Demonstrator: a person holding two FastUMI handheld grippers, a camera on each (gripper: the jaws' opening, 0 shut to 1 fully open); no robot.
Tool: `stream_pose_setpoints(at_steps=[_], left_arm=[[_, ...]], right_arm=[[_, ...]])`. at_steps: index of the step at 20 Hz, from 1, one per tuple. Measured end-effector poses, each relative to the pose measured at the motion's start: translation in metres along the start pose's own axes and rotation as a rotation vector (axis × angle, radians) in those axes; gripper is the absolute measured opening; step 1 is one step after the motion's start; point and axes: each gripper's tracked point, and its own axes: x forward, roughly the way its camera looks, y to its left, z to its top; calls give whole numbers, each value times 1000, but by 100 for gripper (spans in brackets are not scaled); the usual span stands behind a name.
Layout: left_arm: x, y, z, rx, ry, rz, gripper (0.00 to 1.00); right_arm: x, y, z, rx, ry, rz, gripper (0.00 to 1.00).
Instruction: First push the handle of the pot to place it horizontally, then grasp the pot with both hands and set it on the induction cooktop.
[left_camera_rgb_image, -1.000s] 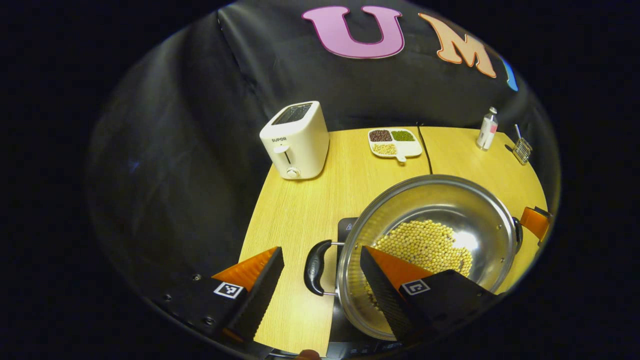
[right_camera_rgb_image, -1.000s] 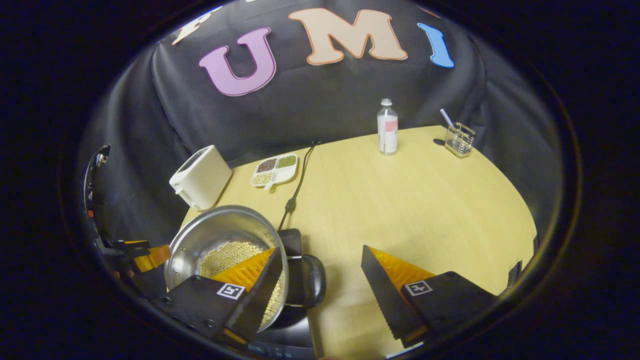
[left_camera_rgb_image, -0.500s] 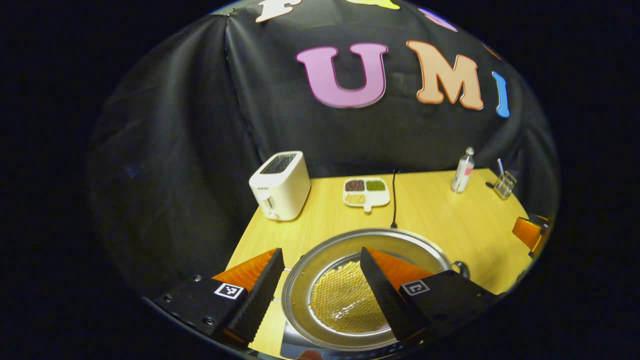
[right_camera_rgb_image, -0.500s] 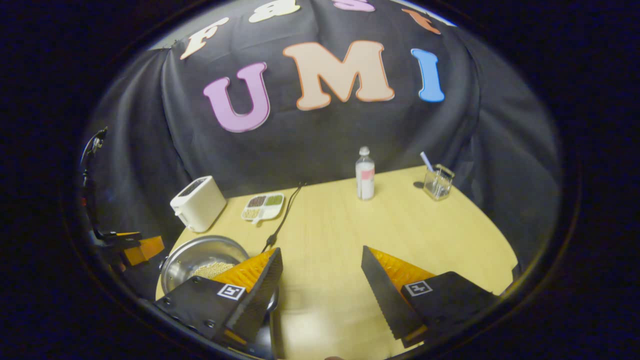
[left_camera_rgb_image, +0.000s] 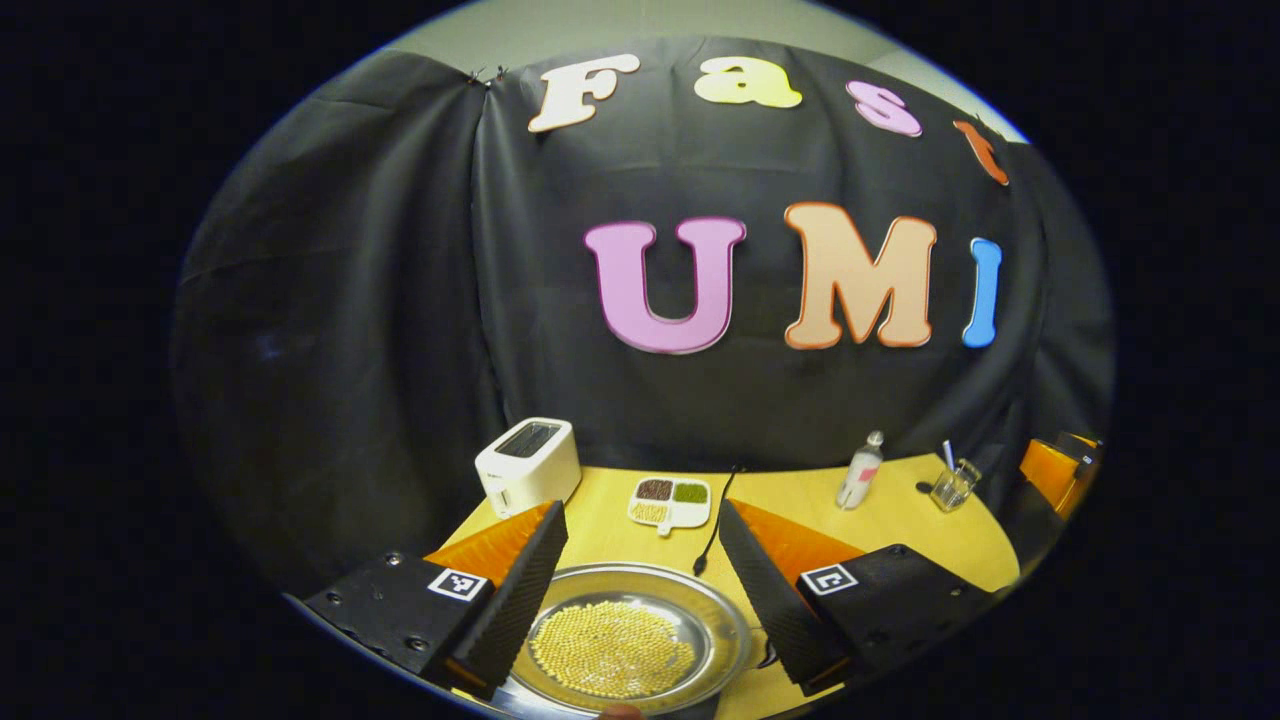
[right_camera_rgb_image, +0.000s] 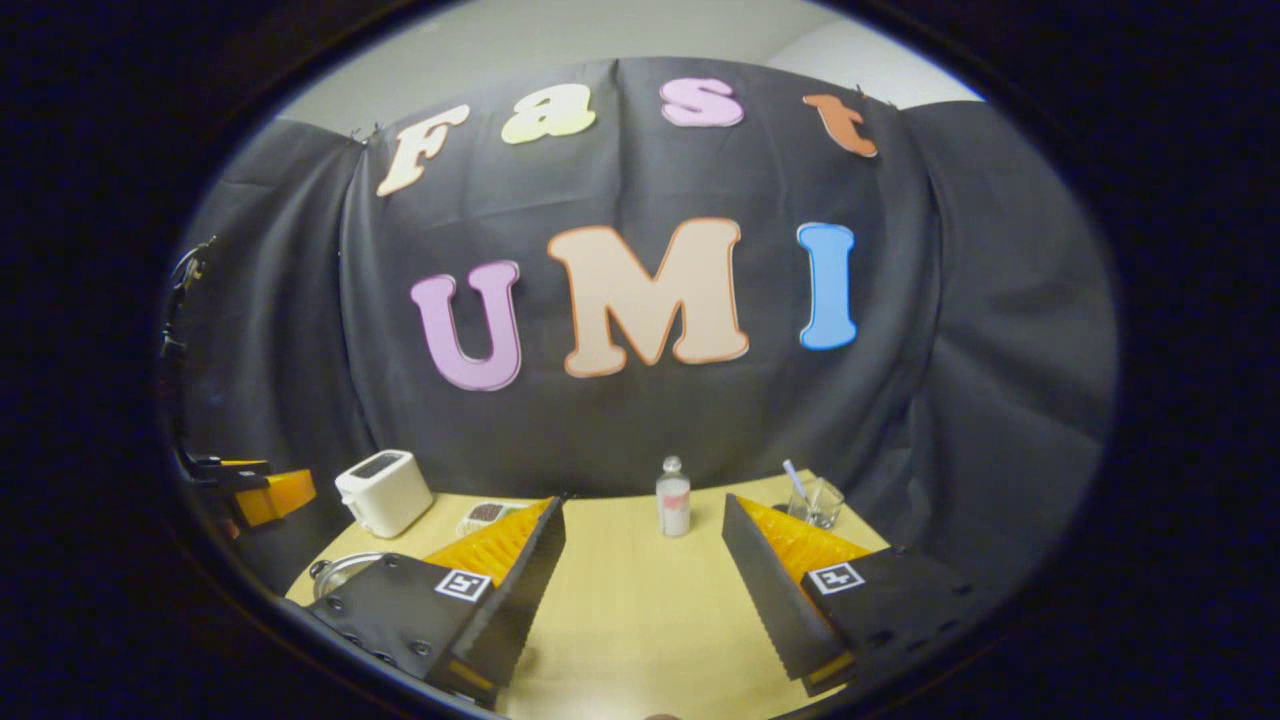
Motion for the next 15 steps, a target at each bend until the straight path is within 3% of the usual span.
stream_pose_setpoints(at_steps=[1, 2, 3, 6, 7, 8, 11, 12, 14, 15], left_arm=[[-6, -7, 11, 4, -27, 4, 98], [-11, -13, 20, 7, -51, 8, 98], [-17, -18, 31, 13, -93, 13, 98], [-34, -35, 42, 29, -168, 24, 98], [-41, -42, 46, 32, -184, 21, 98], [-49, -49, 47, 31, -195, 22, 100], [-65, -65, 54, 44, -242, 36, 98], [-70, -69, 54, 45, -248, 40, 98], [-80, -82, 55, 35, -260, 40, 99], [-84, -86, 56, 30, -266, 43, 97]], right_arm=[[-4, -6, 12, -7, -29, 5, 92], [-8, -11, 21, -14, -48, 13, 99], [-13, -15, 29, -18, -65, 22, 92], [-22, -30, 44, -33, -112, 38, 92], [-25, -35, 48, -43, -123, 43, 99], [-27, -39, 48, -50, -127, 50, 92], [-34, -52, 51, -66, -137, 72, 92], [-37, -62, 58, -79, -141, 77, 99], [-41, -68, 63, -94, -156, 89, 99], [-44, -73, 67, -94, -165, 97, 92]])
